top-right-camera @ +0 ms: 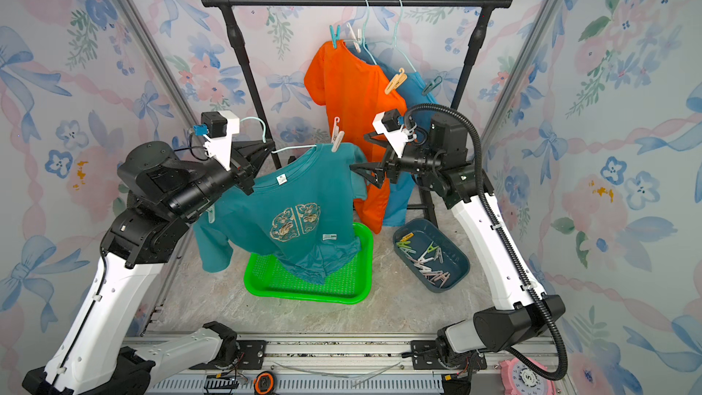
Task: Use clothespins to secure the t-shirt on both sides of the hanger
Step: Hang the hanger on the clothesline.
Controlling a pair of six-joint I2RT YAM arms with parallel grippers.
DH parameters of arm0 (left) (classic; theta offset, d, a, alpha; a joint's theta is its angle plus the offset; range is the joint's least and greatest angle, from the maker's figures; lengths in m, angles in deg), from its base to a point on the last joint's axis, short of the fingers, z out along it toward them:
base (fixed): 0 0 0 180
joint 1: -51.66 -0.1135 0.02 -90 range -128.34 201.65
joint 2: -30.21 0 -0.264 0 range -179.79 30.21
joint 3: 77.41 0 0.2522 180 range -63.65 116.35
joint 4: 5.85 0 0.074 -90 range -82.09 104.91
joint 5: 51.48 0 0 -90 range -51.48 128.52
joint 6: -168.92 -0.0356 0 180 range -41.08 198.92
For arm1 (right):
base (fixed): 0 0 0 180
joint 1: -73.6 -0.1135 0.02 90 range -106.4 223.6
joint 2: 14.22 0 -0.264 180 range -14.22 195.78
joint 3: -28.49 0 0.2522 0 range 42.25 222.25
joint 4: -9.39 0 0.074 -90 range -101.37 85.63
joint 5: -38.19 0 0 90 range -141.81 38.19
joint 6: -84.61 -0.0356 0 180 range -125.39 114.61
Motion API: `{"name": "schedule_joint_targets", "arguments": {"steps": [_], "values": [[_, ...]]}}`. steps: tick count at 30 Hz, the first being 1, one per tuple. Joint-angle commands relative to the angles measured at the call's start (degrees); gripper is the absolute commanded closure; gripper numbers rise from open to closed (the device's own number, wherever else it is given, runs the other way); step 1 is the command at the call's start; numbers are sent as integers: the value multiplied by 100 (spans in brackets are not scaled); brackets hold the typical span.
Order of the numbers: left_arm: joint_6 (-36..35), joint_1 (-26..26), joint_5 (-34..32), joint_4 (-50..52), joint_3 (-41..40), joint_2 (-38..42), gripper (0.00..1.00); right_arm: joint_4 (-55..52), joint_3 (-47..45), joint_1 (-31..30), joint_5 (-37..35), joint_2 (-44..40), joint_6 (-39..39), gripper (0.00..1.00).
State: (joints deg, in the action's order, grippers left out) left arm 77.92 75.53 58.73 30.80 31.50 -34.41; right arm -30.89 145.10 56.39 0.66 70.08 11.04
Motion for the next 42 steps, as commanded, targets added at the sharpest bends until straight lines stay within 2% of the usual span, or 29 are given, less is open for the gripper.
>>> {"name": "schedule_joint_targets", "arguments": {"steps": [1, 10, 13, 16, 22, 27, 31, 35, 36, 38, 39, 40, 42], "values": [[-296, -67, 608, 53, 356, -151, 100, -567, 376, 154, 510, 219, 206, 6], [-239, -85, 1118, 51, 863, -531, 100, -749, 578, 157, 759, 401, 337, 14], [-226, -80, 1205, 48, 997, -620, 100, -723, 640, 149, 953, 515, 232, 25], [-230, -103, 1222, 50, 1130, -688, 100, -699, 622, 130, 1008, 545, 200, 41], [-203, -131, 1296, 48, 1276, -767, 100, -551, 482, 101, 1118, 485, 106, 51], [-153, -130, 1442, 47, 1245, -837, 100, -372, 363, 38, 1073, 388, 55, 80], [-140, -138, 1415, 31, 1292, -877, 100, -191, 221, -27, 992, 309, 23, 99], [-46, -136, 1239, -57, 1394, -913, 100, 348, -81, -45, 979, 140, -260, 100], [-20, -136, 1123, -112, 1384, -899, 94, 522, -175, -37, 976, 88, -361, 100], [20, -137, 958, -208, 1346, -865, 55, 829, -337, -20, 980, 6, -549, 100], [42, -133, 902, -276, 1316, -830, 40, 972, -418, -16, 985, -40, -641, 100], [62, -138, 845, -351, 1264, -803, 30, 1093, -490, -10, 985, -84, -718, 100], [94, -138, 704, -488, 1182, -722, 22, 1306, -652, -1, 969, -161, -857, 100]]}}
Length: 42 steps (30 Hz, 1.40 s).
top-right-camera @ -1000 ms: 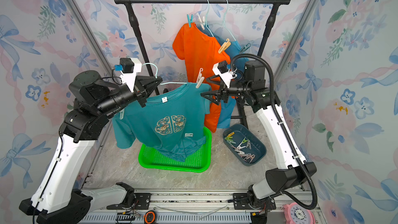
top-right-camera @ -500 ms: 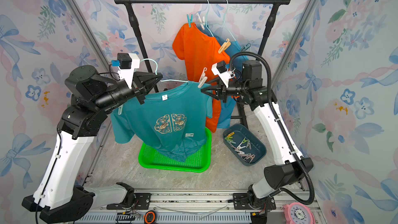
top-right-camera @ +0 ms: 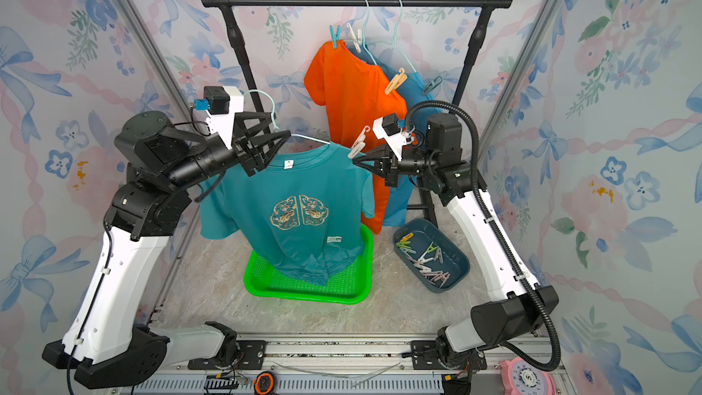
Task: Use clothespins to secure the t-shirt on both sides of the hanger
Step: Hang the hanger on the clothesline.
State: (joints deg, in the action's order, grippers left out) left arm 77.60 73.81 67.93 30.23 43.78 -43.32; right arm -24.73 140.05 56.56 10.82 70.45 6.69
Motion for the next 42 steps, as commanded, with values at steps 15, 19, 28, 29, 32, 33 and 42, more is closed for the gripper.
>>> {"name": "schedule_joint_targets", "arguments": {"steps": [15, 19, 28, 29, 32, 33, 42], "values": [[747, 52, -710, -3198, -1976, 1848, 8, 1961, -913, -413, -2132, -1062, -1561, 100], [804, 71, -634, -3292, -2501, 2345, 8, 2184, -626, -410, -2568, -1219, -1931, 100], [997, 92, -1073, -3402, -4210, 3317, 9, 2128, 904, -280, -2774, -673, -2142, 100], [1024, 92, -1106, -3396, -4343, 3389, 9, 2106, 1087, -223, -2769, -560, -2139, 100], [1079, 87, -1178, -3329, -4682, 3627, 9, 1971, 1776, 14, -2646, -107, -2219, 100], [1089, 88, -1215, -3291, -4779, 3697, 9, 1971, 1945, 73, -2589, 24, -2229, 100], [1052, 88, -1654, -3086, -5686, 4444, 8, 2220, 1241, 250, -2456, -64, -1923, 100]]}}
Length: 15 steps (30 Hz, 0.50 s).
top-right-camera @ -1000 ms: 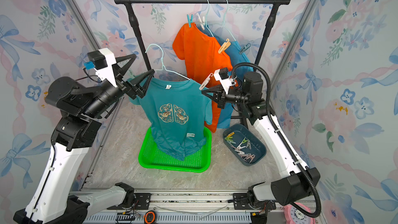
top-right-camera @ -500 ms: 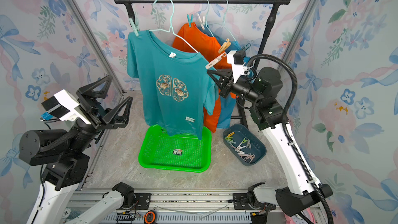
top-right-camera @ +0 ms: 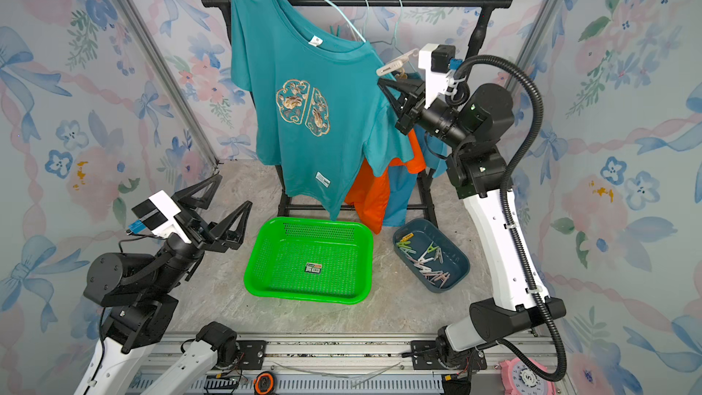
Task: Use clothespins to secure the t-shirt on both sides of the hanger
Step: Hang the hanger on the clothesline.
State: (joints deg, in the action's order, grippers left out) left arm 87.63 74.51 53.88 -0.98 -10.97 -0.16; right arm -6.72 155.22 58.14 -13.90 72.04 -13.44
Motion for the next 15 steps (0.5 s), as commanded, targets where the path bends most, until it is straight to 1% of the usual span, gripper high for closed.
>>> {"name": "schedule_joint_targets", "arguments": {"steps": [1, 7, 11, 15], "values": [[27, 18, -276, 52, -284, 180, 8, 477, -415, 142, 21, -285, 94, 100], [30, 18, -314, 86, -482, 225, 8, 521, -904, 316, -33, -469, 154, 100], [45, 24, -344, 76, -557, 225, 8, 443, -1010, 316, -238, -470, 223, 100], [43, 18, -363, 76, -567, 216, 8, 528, -932, 270, -522, -385, 8, 100]]}}
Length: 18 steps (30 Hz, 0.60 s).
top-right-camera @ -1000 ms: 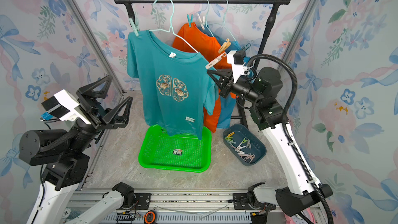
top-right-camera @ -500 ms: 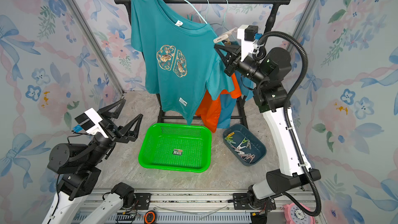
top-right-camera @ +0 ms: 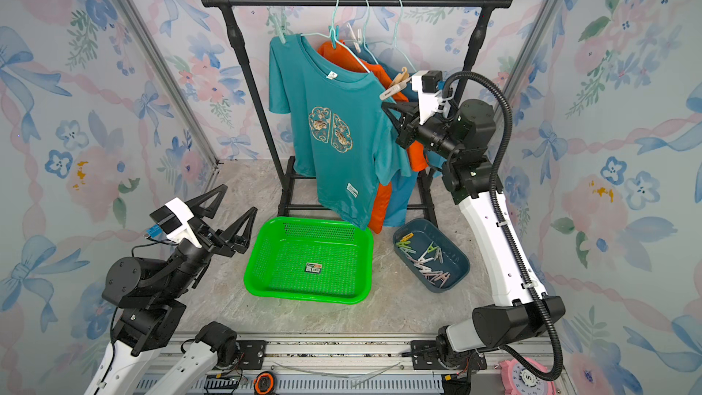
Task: Use clothespins to secure the t-shirt on both sides of the hanger
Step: Hang the hanger on the clothesline.
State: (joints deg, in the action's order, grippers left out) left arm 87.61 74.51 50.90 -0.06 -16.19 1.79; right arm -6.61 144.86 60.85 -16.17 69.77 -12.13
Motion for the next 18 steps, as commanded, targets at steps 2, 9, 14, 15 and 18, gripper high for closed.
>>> {"name": "schedule_joint_targets", "arguments": {"steps": [2, 9, 14, 15, 18], "values": [[45, 19, -65, 2, -44, 21, 8, 318, 300, -100, -525, -51, -104, 100], [63, 20, -159, 60, -112, 67, 8, -992, 1595, -623, -1214, 765, 129, 100], [89, 19, -213, 106, -167, 131, 8, -1668, 2349, -963, -1565, 1363, 227, 100], [94, 22, -233, 119, -175, 148, 8, -1752, 2426, -996, -1607, 1441, 225, 100], [116, 25, -283, 159, -211, 179, 8, -1914, 2541, -1054, -1743, 1613, 164, 100]]}}
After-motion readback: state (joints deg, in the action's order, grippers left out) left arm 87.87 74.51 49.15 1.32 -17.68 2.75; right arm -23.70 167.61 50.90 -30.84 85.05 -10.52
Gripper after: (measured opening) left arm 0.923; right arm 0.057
